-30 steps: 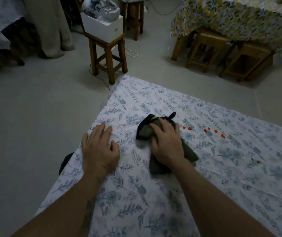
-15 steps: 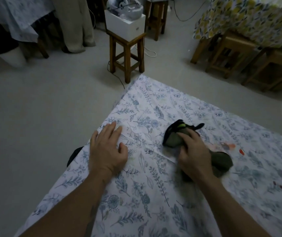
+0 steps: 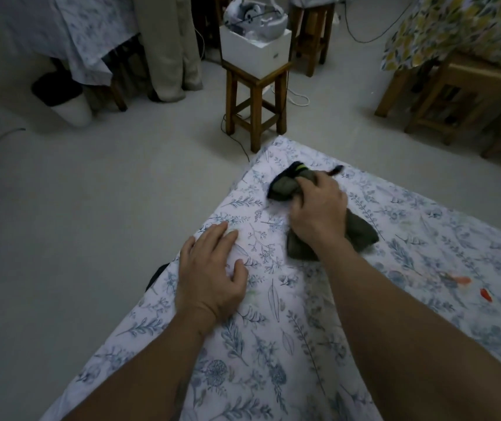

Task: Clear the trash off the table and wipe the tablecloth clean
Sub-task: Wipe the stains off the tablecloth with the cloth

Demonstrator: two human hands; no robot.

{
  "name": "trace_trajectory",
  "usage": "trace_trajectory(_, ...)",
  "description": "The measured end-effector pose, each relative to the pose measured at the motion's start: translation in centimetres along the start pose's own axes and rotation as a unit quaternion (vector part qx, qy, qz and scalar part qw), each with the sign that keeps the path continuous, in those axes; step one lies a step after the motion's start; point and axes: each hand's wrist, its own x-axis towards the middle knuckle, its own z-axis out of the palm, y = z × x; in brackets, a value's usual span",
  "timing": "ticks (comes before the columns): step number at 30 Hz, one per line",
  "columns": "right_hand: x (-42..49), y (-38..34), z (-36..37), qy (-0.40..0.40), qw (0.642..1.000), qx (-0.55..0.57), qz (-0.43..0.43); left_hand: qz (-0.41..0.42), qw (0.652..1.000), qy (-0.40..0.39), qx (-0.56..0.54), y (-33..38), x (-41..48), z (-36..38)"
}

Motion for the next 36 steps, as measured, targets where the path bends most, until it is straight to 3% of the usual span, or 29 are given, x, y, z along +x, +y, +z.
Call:
trace_trajectory(3,0.5,3.4,-1.9,0.037,0.989,-0.024,0.144,-0.002,1.000,-0.001,-0.003,0.0,-0.1,-0.1)
trace_trajectory(7,-1.0,6.8,-4.1,0.016,0.980,-0.062,0.188,-0.003,1.000,0.000,-0.006,-0.1,-0.1,-0.2)
trace_trajectory(12,-5.2,4.0,-3.9,-0.038,0.991,-0.071,0.107,-0.002,1.000,-0.006,0.009,-0.2,0.0,0.0)
trace_trajectory(17,-7.9,-2.3,-0.8,-0.074,0.989,-0.074,-0.106,-0.001,1.000,-0.008,0.027,-0.1,0.0,0.0)
trace_trajectory(19,-6.9,-2.4,-0.5,-0.084,0.984,-0.080,-0.132,0.001,1.000,-0.004,0.025,-0.1,0.0,0.1)
trace_trajectory(23,-5.5,0.9,-1.7,-0.056,0.993,-0.077,-0.068,0.003,1.000,0.008,0.010,0.0,-0.1,0.0)
trace_trajectory(26,-6.7,5.6,-4.2,-0.030,0.991,-0.100,0.078,0.005,1.000,0.019,0.003,0.0,-0.2,-0.1)
trace_trajectory(30,-11.3,12.0,-8.2,-0.009,0.962,-0.130,0.239,0.010,1.000,0.014,0.016,0.2,-0.2,-0.3)
trace_trajectory(36,-17.9,13.2,-10.9,-0.051,0.966,-0.109,0.231,0.006,0.997,-0.039,0.069,1.4,-0.1,-1.4)
